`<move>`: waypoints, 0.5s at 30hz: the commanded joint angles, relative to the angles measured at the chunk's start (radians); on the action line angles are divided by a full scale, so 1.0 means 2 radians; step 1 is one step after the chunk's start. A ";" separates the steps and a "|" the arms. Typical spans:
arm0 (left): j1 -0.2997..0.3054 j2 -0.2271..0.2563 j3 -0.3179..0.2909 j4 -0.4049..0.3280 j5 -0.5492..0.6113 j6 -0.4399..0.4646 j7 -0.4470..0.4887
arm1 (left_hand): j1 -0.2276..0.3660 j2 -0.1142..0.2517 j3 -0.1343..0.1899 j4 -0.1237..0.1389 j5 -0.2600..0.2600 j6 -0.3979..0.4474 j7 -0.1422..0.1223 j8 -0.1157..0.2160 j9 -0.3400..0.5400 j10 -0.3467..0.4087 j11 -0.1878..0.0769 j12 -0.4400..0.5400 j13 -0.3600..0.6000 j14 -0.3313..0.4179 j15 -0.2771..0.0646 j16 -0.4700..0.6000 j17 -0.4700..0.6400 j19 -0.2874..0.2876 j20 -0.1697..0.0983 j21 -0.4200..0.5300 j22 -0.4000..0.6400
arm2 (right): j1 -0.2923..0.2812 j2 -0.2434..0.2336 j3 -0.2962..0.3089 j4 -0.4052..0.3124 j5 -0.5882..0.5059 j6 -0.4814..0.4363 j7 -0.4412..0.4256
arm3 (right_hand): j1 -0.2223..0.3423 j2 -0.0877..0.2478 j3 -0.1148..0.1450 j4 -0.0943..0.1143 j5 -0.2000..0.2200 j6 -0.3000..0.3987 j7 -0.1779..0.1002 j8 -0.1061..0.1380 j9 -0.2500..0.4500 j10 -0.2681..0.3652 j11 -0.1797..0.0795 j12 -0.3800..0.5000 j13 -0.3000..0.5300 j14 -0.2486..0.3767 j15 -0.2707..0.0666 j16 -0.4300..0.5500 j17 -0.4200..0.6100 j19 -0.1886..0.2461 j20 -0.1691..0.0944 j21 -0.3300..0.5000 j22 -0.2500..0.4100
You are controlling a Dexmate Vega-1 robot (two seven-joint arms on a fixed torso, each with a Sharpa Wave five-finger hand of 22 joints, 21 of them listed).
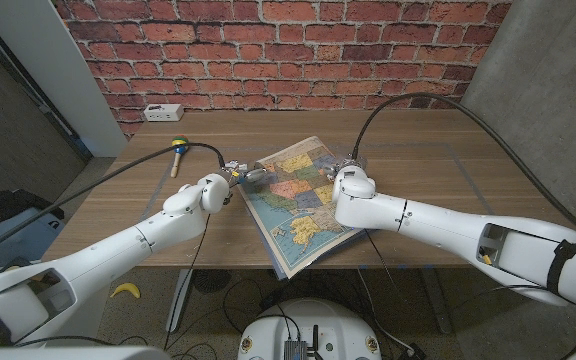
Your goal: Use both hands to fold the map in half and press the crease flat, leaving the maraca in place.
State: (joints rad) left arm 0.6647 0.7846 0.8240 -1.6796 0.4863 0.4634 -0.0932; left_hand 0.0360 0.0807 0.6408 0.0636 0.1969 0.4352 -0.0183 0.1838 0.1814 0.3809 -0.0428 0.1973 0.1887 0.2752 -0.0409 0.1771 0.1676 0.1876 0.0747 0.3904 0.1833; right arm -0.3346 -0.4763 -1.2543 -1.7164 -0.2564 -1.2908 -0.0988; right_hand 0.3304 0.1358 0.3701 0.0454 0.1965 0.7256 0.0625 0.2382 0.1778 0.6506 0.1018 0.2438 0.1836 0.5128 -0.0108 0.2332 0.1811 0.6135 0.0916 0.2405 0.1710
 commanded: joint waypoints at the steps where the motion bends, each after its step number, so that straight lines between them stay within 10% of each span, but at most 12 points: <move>1: 0.001 0.000 -0.002 0.000 0.000 -0.002 0.003 | 0.004 0.006 0.001 0.002 0.003 0.000 0.001 0.002 0.000 0.002 0.003 0.004 0.001 -0.002 -0.008 0.000 0.000 0.005 -0.001 0.001 0.002 | 0.015 -0.002 -0.012 0.016 0.060 -0.002 0.002 | -0.006 0.002 0.000 0.004 -0.001 0.006 0.000 0.002 0.002 0.007 -0.001 0.003 0.002 0.008 0.003 0.003 0.002 0.008 0.000 0.003 0.002; 15: 0.003 0.001 -0.003 -0.003 0.000 0.000 0.003 | 0.004 0.005 0.000 0.004 0.003 0.000 0.001 0.002 0.000 0.002 0.002 0.003 0.001 -0.002 -0.007 0.001 0.000 0.005 -0.001 -0.001 0.002 | -0.016 -0.027 0.023 -0.040 0.053 0.009 -0.076 | -0.003 0.007 0.010 0.002 0.001 -0.007 -0.006 -0.012 0.003 -0.014 -0.003 -0.014 0.002 -0.011 -0.001 -0.013 0.001 0.000 -0.002 -0.006 0.003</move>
State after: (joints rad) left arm 0.6688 0.7861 0.8206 -1.6814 0.4859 0.4608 -0.0898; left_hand 0.0360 0.0807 0.6408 0.0636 0.1969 0.4336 -0.0199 0.1838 0.1809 0.3769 -0.0432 0.2000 0.1884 0.2753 -0.0409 0.1771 0.1676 0.1908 0.0712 0.3857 0.1835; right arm -0.3214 -0.4945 -1.2563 -1.7173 -0.1461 -1.2871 -0.1398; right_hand 0.3212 0.1450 0.3776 0.0530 0.1965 0.7193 0.0527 0.2205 0.1799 0.6370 0.0935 0.2265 0.1838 0.5059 -0.0061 0.2189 0.1812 0.6218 0.0859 0.2376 0.1763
